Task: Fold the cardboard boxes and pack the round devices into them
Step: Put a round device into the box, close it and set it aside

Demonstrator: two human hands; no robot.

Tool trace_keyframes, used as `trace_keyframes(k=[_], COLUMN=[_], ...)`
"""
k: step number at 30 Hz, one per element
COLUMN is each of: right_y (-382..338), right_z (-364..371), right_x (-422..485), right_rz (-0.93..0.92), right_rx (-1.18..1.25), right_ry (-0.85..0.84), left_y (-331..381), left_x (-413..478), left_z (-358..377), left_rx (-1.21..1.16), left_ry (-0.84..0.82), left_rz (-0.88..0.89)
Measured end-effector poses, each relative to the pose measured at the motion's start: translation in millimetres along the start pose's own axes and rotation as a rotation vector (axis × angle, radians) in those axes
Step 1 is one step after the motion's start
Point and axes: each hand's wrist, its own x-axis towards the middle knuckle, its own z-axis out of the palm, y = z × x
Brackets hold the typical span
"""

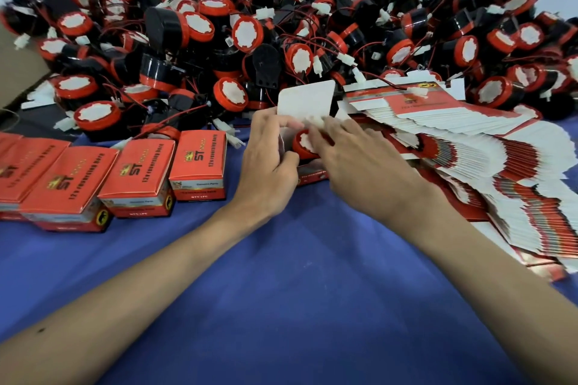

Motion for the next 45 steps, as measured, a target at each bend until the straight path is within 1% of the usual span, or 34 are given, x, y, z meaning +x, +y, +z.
trace_keyframes(k=[2,6,9,13,16,19,22,26,30,35,37,41,43,45], right_y=[-2,0,-1,-1,-2,-6,-5,-8,-12,-11,-8,3,5,3], right_z=[-2,-3,-2,-7,-9,-6,-8,-8,-5,-6,-3,4,10,13], right_x=[-2,-2,-2,-4,-5,-4,-4,-3,-2,-3,-2,1,1,-3], right_rz=[0.000,0.028,0.086,0.174,0.141,0.112,0.125,0.105,0.097,0.109,0.074,0.022,0.029,0.068], right_rx=[-0.037,-0.083,-0.129,-0.146,-0.133,-0.163,-0.127,-0.020,-0.023,-0.051,-0.043,0.052,0.116,0.205], right_ry=[-0.020,0.051,0.000,0.002,0.017,0.010,-0.024,-0.060,0.008,0.037,0.029,-0.047,0.018,0.148], left_y=[-1,0,2,4,3,2,-1,-4,-4,-6,-6,-5,-5,-4], left_x=[1,0,0,-1,-1,0,2,5,5,3,3,4,4,3], left_z=[0,-1,-1,-2,-2,-1,1,0,0,2,2,2,1,0], left_rx=[-0.013,-0.010,0.004,0.029,0.030,0.052,0.094,0.069,0.100,0.168,0.180,0.180,0.161,0.126], left_ry=[-0.004,-0.010,-0.017,-0.033,-0.023,0.046,0.098,0.101,0.095,0.099,0.100,0.094,0.068,0.039], left_rz=[-0.019,-0.034,-0.035,-0.050,-0.051,-0.068,-0.096,-0.168,-0.139,-0.102,-0.103,-0.118,-0.130,-0.130])
